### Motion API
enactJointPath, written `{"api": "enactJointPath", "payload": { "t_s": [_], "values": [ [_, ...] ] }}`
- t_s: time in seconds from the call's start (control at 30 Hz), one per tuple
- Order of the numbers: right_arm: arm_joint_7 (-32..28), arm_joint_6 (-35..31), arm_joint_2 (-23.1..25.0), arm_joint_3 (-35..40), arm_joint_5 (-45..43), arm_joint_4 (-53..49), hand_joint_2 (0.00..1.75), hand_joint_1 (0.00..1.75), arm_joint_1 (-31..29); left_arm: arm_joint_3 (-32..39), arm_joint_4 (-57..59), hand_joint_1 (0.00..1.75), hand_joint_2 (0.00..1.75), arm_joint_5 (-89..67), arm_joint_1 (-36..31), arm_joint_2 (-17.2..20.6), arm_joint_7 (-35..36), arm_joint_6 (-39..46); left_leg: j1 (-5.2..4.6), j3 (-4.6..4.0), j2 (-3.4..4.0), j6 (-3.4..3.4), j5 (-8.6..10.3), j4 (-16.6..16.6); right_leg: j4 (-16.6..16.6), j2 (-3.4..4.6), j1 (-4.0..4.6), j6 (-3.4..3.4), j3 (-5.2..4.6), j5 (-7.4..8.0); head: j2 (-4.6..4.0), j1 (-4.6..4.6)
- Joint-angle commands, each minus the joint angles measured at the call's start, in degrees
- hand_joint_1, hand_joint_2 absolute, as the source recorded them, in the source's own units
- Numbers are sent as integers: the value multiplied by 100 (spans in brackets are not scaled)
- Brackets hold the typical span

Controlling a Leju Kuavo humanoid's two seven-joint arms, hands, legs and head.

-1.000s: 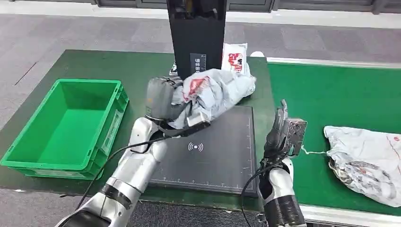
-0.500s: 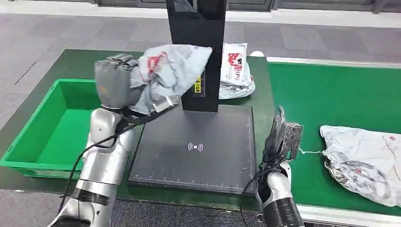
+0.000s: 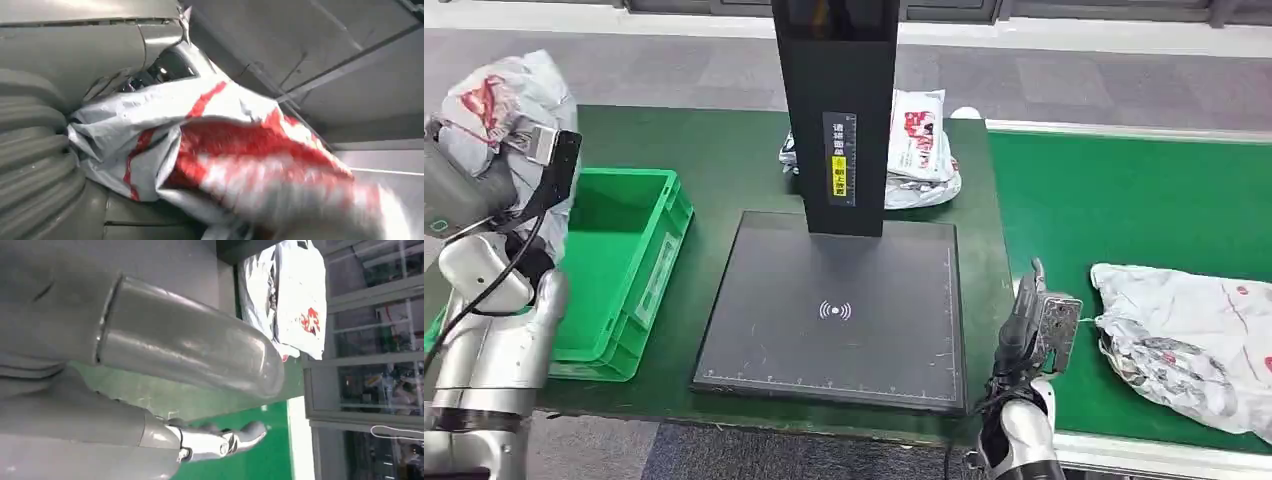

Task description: Moved the parcel from conveyor to table for the left to box.

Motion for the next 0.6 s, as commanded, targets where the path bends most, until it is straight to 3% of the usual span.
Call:
{"api": "enactJointPath", "payload": {
  "t_s": [0.03, 0.07, 0.1, 0.13, 0.17, 0.2, 0.23, 0.27, 0.37, 0.4, 0.43, 0.47, 0.5, 0.53, 0.6],
  "values": [
    [60, 82, -175, -168, 45, -239, 0, 0, 123, -1332, 1322, 175, 175, -327, -131, 926, 287, 26, 1, 15, -34, 7, 3, -7, -10, -25, -2, 5, 28, -7, 0, 2],
    [71, 106, -182, -157, 56, -285, 0, 0, 186, -1277, 1426, 175, 175, -327, -60, 944, 287, 26, 5, 25, -14, 7, 0, -12, -16, -3, 1, 3, 34, -3, 0, 2],
    [94, 167, -163, -178, 72, -263, 0, 0, 207, -1026, 1447, 175, 175, -327, 155, 612, 123, 26, 0, 20, -3, 5, 0, -13, -12, 3, -5, 3, 26, 0, 0, 2],
    [75, 170, -171, -156, 77, -358, 0, 0, 300, -1262, 1982, 175, 175, -327, 21, 807, 287, 26, -1, 35, -1, 6, 2, -24, -22, 8, -9, 3, 38, 1, 0, 2],
    [104, 165, -182, -126, 107, -389, 0, 0, 326, -1192, 2390, 175, 175, -327, -24, 482, 266, 26, -5, 28, -4, 6, 1, -17, -12, -2, -19, 3, 29, -3, 0, 0],
    [108, 197, -203, -106, 106, -444, 0, 0, 372, -673, 3045, 35, 175, -327, -139, -31, -349, -160, -4, 37, -11, 5, 4, -24, -18, -4, -18, 2, 39, -3, 0, 2],
    [108, 203, -209, -105, 105, -459, 0, 0, 378, -615, 3142, 0, 0, -327, -175, -69, -462, -132, 0, 47, -28, 6, 8, -33, -33, -15, -12, 2, 56, -2, 0, 2],
    [111, 236, -236, -104, 93, -496, 0, 0, 390, -452, 3680, 0, 0, -327, -341, -323, -746, -516, -14, 43, -35, 7, 9, -30, -27, -24, -19, 4, 52, -4, 0, 2],
    [135, 297, -269, -103, 79, -486, 0, 0, 353, -711, 3974, 0, 0, -327, -471, -359, -549, -368, -9, 37, -41, 8, 11, -25, -32, -30, -11, 5, 51, 0, 0, 2],
    [136, 314, -301, -76, 80, -441, 0, 0, 314, -306, 4394, 0, 0, -10, -611, -601, -1140, -445, -14, 21, -41, 8, 9, -12, -18, -33, -14, 6, 37, -2, 0, 0],
    [135, 318, -316, -65, 80, -416, 0, 0, 298, -204, 4474, 0, 0, -128, -628, -651, -1162, -398, -13, 9, -19, 5, 4, -2, -7, -16, -12, 4, 17, -1, 0, 0],
    [146, 331, -378, -39, 49, -382, 0, 0, 288, 221, 4648, 0, 0, 252, -647, -844, -1875, -472, -8, 17, -25, 8, 5, -7, -19, -20, -8, 5, 28, 1, 0, 2],
    [146, 331, -386, -46, 42, -378, 0, 0, 291, 225, 4653, 0, 0, 244, -631, -858, -1879, -451, -6, 20, -26, 10, 7, -12, -25, -19, -6, 1, 32, 7, 0, 0],
    [130, 334, -417, -55, -27, -361, 0, 0, 286, 456, 4707, 0, 0, 608, -616, -998, -2424, -523, -12, 21, -8, 8, 4, -9, -16, -9, -12, 1, 24, 4, 0, 0],
    [127, 338, -428, -62, -39, -356, 0, 0, 283, 465, 4713, 0, 0, 614, -597, -1026, -2447, -523, -13, 16, -23, 8, 6, -8, -15, -19, -13, 1, 28, 5, 0, 2]
  ]
}}
